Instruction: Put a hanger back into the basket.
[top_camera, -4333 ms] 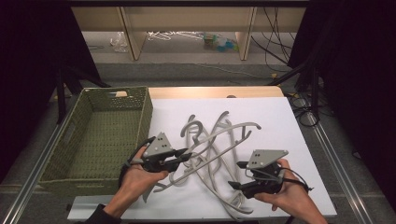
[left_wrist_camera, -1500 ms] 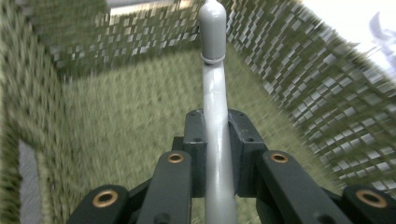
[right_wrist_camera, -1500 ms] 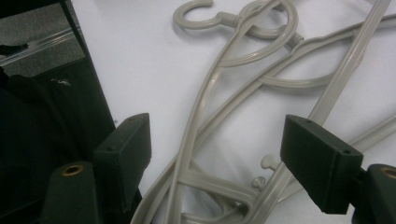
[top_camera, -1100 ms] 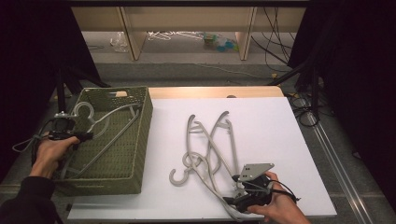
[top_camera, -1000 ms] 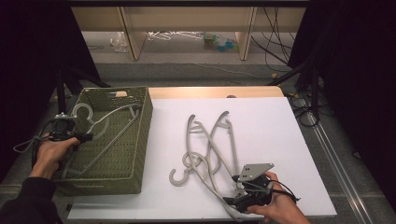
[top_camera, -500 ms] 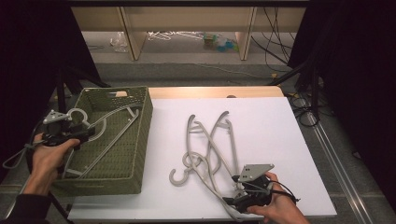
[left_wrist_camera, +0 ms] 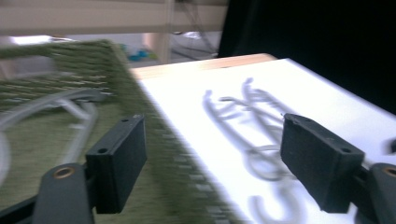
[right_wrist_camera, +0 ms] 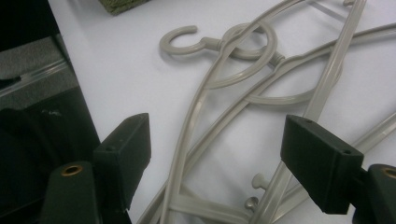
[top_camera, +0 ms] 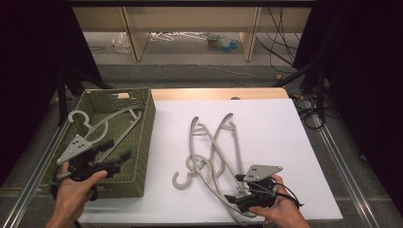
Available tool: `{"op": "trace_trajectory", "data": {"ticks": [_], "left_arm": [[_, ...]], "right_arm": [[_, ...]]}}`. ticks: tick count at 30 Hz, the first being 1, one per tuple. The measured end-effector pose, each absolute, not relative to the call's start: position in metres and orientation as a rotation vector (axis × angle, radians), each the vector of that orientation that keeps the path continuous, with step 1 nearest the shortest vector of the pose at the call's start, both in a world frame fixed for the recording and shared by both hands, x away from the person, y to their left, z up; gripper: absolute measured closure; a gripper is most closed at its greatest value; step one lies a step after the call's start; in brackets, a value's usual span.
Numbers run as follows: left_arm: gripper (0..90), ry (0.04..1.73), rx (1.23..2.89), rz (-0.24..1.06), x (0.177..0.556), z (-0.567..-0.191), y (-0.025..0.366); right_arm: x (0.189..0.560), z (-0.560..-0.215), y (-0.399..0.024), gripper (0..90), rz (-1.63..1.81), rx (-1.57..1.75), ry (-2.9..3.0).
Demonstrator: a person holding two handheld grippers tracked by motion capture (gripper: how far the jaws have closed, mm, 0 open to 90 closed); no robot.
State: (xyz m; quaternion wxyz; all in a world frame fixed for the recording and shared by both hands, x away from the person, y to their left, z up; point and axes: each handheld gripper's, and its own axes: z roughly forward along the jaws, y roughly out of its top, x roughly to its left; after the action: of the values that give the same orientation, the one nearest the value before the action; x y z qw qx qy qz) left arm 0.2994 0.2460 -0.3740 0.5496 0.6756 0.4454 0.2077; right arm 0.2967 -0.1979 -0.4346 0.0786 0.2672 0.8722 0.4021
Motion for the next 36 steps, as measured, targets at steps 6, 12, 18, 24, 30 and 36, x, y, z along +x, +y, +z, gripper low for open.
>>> {"op": "trace_trajectory", "data": {"ticks": [6, 12, 18, 24, 30, 36], "left_arm": [[16.4, 0.952, 1.654, 0.474, 0.281, -0.378, 0.216], [16.3, 0.848, 1.729, 0.47, 0.268, -0.394, 0.192], [16.4, 0.8, 1.763, 0.422, 0.263, -0.41, 0.169], [16.5, 0.764, 1.796, 0.408, 0.257, -0.423, 0.156], [16.2, 0.766, 1.822, 0.407, 0.257, -0.435, 0.155], [16.2, 0.794, 1.798, 0.392, 0.256, -0.435, 0.159]], "right_arm": [[0.298, -0.437, -0.197, 22.7, 1.229, 0.828, 2.572], [0.299, -0.44, -0.196, 22.5, 1.247, 0.848, 2.559], [0.3, -0.44, -0.196, 21.3, 1.258, 0.853, 2.555], [0.301, -0.44, -0.192, 17.6, 1.275, 0.878, 2.53], [0.299, -0.442, -0.187, 17.4, 1.263, 0.857, 2.554], [0.303, -0.443, -0.184, 17.4, 1.243, 0.865, 2.544]]}}
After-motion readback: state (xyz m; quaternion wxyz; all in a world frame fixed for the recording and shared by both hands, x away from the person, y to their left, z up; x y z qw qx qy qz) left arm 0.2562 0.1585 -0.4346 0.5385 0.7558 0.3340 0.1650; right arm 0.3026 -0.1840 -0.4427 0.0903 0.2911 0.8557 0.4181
